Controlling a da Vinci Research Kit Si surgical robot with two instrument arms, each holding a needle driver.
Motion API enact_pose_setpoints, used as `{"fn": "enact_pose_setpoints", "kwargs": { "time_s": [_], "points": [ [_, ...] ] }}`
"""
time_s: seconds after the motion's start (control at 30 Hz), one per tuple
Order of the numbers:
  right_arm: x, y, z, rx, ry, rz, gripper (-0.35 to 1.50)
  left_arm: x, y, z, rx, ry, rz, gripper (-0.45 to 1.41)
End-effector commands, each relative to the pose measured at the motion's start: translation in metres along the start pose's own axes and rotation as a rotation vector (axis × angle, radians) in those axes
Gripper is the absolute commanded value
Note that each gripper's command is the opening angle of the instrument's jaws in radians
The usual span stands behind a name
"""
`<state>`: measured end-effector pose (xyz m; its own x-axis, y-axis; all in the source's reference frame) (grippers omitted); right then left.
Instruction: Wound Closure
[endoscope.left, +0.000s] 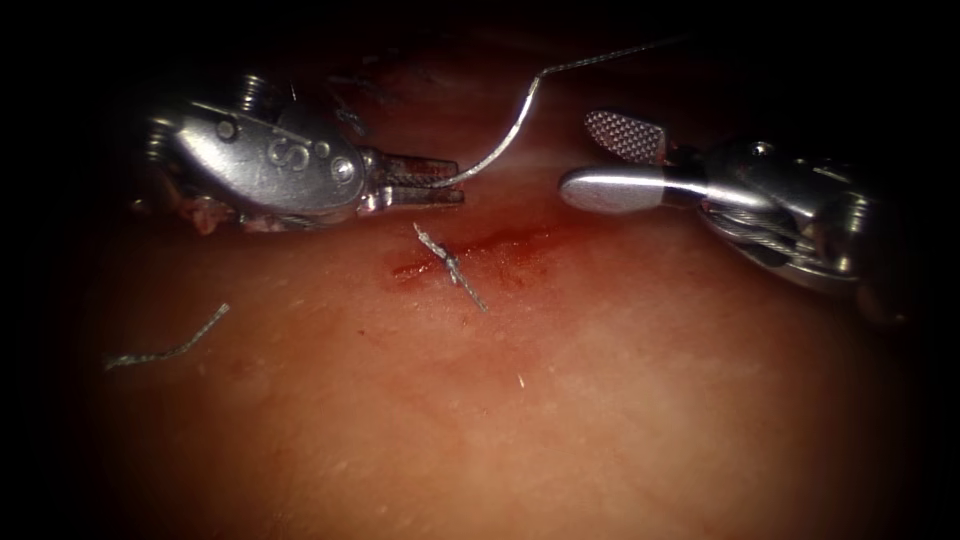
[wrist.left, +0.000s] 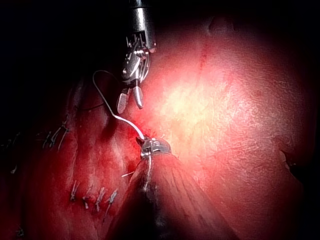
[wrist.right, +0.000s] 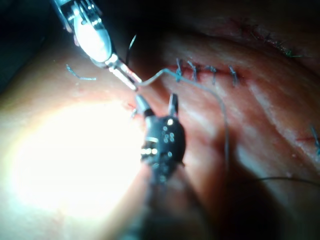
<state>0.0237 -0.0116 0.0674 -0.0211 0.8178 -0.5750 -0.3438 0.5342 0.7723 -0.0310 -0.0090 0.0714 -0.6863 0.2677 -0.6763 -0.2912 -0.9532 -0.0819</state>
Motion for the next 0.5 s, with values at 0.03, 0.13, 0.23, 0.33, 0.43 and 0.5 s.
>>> {"fn": "enact_pose_setpoints", "kwargs": {
  "time_s": [0.03,0.13,0.23,0.33,0.43,0.5],
  "points": [
    [-0.0004,-0.0004,0.0011,0.011,0.001,0.013,0.99,-0.0001,0.0005,0.0007,0.003,-0.002,0.004,-0.45],
    [-0.0004,-0.0005,0.0018,0.026,0.006,0.026,0.99,0.0001,0.0007,0.0008,0.008,-0.005,0.016,-0.45],
    [-0.0004,-0.0009,0.0026,0.065,0.03,0.069,0.99,0.0002,0.0008,0.0009,0.015,-0.007,0.027,-0.45],
    [-0.0004,-0.001,0.0033,0.065,0.033,0.081,0.99,0.0002,0.0008,0.0009,0.017,-0.002,0.035,-0.45],
    [-0.0005,-0.0011,0.004,0.063,0.034,0.092,0.98,0.0005,0.0011,0.0009,0.01,0.002,0.039,-0.45],
    [-0.0005,-0.0012,0.0044,0.064,0.034,0.098,0.98,0.0007,0.0014,0.0009,0.012,0.005,0.042,-0.45]
  ]
}}
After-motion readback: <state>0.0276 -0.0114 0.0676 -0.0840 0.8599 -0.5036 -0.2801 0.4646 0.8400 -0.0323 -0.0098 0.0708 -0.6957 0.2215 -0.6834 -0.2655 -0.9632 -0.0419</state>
